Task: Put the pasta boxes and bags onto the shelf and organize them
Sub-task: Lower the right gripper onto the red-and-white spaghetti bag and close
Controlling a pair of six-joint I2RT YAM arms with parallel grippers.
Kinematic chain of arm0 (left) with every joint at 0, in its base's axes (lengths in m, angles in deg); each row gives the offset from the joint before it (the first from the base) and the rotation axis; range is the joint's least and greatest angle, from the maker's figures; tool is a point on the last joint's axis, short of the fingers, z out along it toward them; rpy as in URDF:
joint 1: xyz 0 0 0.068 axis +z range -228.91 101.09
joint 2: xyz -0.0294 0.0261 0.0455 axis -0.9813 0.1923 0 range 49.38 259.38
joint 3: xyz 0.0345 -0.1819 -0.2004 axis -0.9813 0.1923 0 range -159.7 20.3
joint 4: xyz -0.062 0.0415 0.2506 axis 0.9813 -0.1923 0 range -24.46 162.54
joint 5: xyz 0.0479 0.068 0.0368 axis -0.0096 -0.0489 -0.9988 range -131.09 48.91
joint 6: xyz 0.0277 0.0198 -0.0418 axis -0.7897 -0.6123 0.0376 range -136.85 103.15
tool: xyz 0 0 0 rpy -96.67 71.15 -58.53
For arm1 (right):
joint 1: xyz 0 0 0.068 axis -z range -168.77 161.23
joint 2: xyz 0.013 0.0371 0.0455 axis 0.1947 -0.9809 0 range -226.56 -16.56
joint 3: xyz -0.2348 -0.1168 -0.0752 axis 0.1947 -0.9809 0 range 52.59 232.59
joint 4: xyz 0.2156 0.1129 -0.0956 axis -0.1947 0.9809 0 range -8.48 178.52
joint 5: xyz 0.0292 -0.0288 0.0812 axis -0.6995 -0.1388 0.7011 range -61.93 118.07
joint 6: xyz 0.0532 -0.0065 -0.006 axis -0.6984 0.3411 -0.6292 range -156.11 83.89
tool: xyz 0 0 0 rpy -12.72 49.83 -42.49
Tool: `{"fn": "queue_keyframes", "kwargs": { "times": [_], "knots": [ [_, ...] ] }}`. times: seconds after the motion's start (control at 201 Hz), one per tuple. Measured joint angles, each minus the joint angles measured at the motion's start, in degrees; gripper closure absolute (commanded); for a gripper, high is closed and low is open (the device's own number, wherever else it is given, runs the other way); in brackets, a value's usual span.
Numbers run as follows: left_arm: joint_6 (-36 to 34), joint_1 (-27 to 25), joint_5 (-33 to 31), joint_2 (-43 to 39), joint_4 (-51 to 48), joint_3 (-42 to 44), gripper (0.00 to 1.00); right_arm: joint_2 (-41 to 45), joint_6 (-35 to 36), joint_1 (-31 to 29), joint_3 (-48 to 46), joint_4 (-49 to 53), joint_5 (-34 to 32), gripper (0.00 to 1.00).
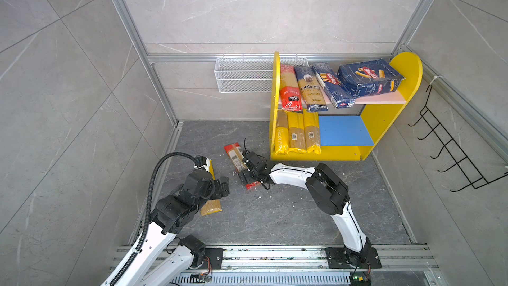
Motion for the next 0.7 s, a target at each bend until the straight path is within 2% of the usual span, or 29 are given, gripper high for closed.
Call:
{"fn": "queue_keyframes", "kwargs": {
  "times": [0.204, 0.493, 0.538, 0.642, 0.697],
  "knots": [
    [-0.13, 0.00, 2.29, 1.27, -0.04, -0.96, 0.00, 2.89, -0.22, -1.95, -5.46, -2.34, -2.75, 0.07],
    [0.61, 0.00, 3.63, -5.05, -0.70, -0.98, 0.00, 0.66, -0.94, -4.61, -1.14, 1.70, -4.79, 0.15],
    [0.83, 0.00, 3.63, -6.19, -1.01, -0.98, 0.00, 0.31, -1.27, -4.96, -0.55, 2.01, -4.98, 0.22],
    [1.25, 0.00, 3.63, -7.56, -1.70, -0.98, 0.00, -0.02, -1.97, -5.42, 0.04, 2.14, -5.03, 0.46],
    [1.40, 0.00, 3.63, -7.93, -2.16, -0.98, 0.00, -0.02, -2.12, -5.49, 0.09, 2.29, -5.01, 0.54]
  ]
}}
